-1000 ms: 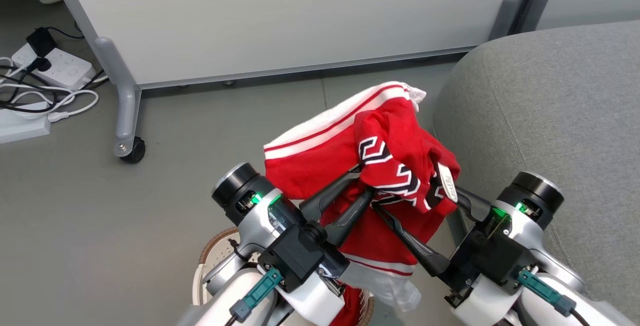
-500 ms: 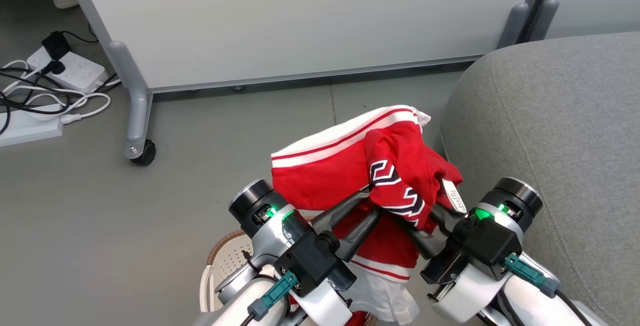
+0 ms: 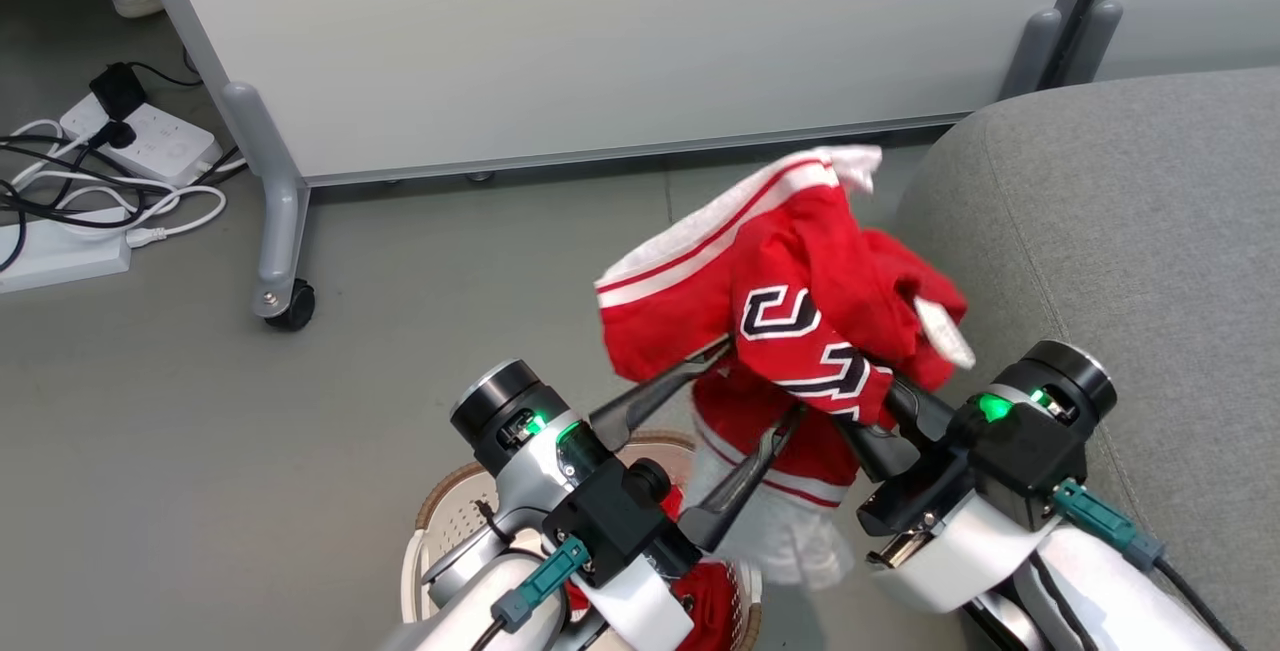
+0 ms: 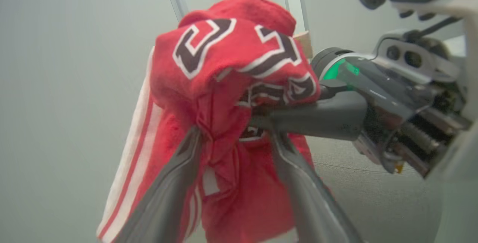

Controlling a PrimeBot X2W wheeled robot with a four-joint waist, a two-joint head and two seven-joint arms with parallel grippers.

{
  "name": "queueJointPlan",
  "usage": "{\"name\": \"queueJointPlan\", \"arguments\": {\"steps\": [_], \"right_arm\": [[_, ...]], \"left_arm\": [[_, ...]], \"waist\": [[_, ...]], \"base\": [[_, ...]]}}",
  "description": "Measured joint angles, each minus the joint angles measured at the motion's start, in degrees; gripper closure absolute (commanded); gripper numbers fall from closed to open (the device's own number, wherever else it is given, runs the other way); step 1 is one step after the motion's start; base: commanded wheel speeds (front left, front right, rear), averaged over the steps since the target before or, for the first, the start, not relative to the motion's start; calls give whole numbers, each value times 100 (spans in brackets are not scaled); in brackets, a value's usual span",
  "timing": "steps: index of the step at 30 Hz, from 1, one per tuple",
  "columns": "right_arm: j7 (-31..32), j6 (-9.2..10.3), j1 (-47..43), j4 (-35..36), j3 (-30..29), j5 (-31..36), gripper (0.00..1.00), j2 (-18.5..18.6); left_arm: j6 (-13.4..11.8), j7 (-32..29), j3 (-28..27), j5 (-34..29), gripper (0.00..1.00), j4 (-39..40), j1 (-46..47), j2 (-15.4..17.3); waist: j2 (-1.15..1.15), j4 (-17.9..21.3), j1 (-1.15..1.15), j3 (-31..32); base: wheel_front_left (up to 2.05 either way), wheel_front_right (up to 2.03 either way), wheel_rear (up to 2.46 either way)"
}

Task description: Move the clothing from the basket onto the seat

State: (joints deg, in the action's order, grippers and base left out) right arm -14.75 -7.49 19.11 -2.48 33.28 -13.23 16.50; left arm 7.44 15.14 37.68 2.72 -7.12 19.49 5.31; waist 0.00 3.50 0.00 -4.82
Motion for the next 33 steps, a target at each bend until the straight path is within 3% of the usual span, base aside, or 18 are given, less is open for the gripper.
{"name": "queueJointPlan", "arguments": {"steps": [19, 33], "right_arm": [[-14, -1, -736, -81, -1628, 433, 100, -345], [-15, -1, -1319, -415, -2498, 357, 100, -573]], "left_arm": [[-1, 0, -390, -38, 0, -9, -466, -13], [0, 0, -179, 15, 0, -291, -1028, 59]], "waist": [[0, 10, 0, 152], [0, 42, 0, 225]], "base": [[0, 0, 0], [0, 0, 0]]}}
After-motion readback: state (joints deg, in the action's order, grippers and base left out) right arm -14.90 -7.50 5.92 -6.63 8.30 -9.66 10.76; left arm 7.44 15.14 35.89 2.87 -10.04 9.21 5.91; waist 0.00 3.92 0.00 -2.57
